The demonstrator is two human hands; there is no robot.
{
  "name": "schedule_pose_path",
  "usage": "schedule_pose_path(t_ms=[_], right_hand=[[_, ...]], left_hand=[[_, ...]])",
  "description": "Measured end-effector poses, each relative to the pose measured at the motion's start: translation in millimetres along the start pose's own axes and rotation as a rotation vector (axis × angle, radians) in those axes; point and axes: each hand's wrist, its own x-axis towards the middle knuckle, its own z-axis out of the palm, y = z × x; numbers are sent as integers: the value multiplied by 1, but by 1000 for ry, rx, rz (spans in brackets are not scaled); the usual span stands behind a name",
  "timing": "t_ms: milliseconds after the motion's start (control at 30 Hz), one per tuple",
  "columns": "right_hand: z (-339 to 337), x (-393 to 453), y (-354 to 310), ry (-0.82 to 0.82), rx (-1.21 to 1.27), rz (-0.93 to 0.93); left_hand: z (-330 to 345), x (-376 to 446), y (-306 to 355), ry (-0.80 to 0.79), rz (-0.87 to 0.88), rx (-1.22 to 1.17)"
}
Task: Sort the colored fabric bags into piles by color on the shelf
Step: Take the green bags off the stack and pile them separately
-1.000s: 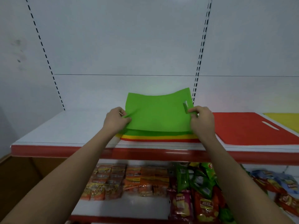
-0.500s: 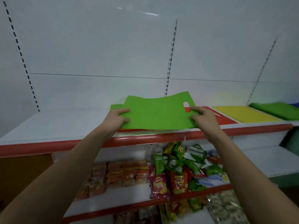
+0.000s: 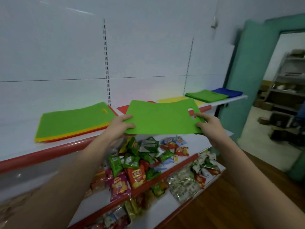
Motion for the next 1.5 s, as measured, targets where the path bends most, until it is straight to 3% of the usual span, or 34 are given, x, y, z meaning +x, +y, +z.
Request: schedule_pose_path(t_ms=[400, 667, 1300, 1500], right_hand=[[-181, 16, 73, 199, -150, 73], [-265, 50, 119, 296, -211, 97], [-331, 257, 220, 484, -194, 205], [-356, 328, 250, 424, -163, 204]], left_hand=[[207, 39, 17, -210, -8, -10], [315, 74, 24, -297, 28, -47], [486, 298, -5, -445, 32, -68], [531, 349, -3, -391, 31, -60]])
